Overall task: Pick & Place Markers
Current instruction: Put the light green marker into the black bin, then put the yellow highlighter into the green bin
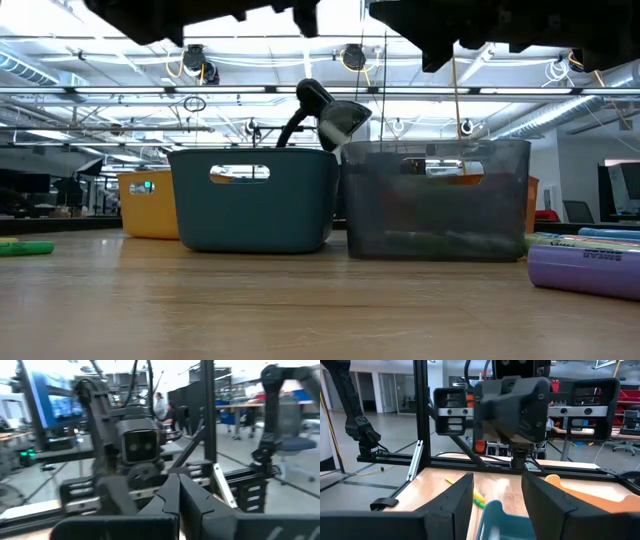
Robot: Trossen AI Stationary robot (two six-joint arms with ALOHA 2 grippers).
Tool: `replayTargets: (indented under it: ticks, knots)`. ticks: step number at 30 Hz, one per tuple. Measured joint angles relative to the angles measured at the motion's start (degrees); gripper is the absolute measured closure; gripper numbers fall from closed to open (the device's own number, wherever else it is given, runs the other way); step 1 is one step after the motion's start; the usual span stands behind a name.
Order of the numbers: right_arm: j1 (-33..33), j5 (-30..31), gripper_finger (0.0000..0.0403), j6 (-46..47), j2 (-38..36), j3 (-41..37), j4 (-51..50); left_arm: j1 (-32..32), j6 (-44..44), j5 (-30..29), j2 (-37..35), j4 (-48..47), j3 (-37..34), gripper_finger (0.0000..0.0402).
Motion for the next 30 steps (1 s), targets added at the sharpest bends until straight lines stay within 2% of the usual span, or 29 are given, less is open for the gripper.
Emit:
replayTargets:
  ticks: [6, 12, 15, 19, 22, 25, 30]
  knots:
    - [0.0, 0.0, 0.0248, -0.1, -0.3, 0.0, -0.9, 0.3, 0.5, 1.2, 2.1, -4.9, 4.0, 0.04]
    - [0.6, -0.2, 0.0248, 1.7, -3.6, 0.0, -7.6, -0.2, -0.3, 1.0, -3.1, -15.1, 4.0, 0.0387]
    - [1.2, -0.2, 0.0248, 1.8, -5.8, 0.0, -10.0, -1.7, -0.7, -3.7, -7.4, -26.9, 4.0, 0.0394]
    - [3.3, -0.3, 0.0248, 1.8, -9.6, 0.0, -14.7, -5.9, -3.1, -14.1, -14.0, -46.6, 4.0, 0.0396]
    - [4.9, -0.3, 0.0248, 2.7, -12.2, 0.0, -17.4, -10.1, -11.2, -18.0, -17.1, -61.7, 4.0, 0.0383]
    - [6.0, -0.2, 0.0248, 3.3, -14.4, 0.0, -18.8, -14.9, -24.4, -17.8, -18.9, -76.0, 4.0, 0.0381]
    - [7.2, -0.2, 0.0248, 3.3, -16.4, 0.0, -20.2, -23.9, -48.2, -17.4, -17.9, -95.8, 4.0, 0.0397]
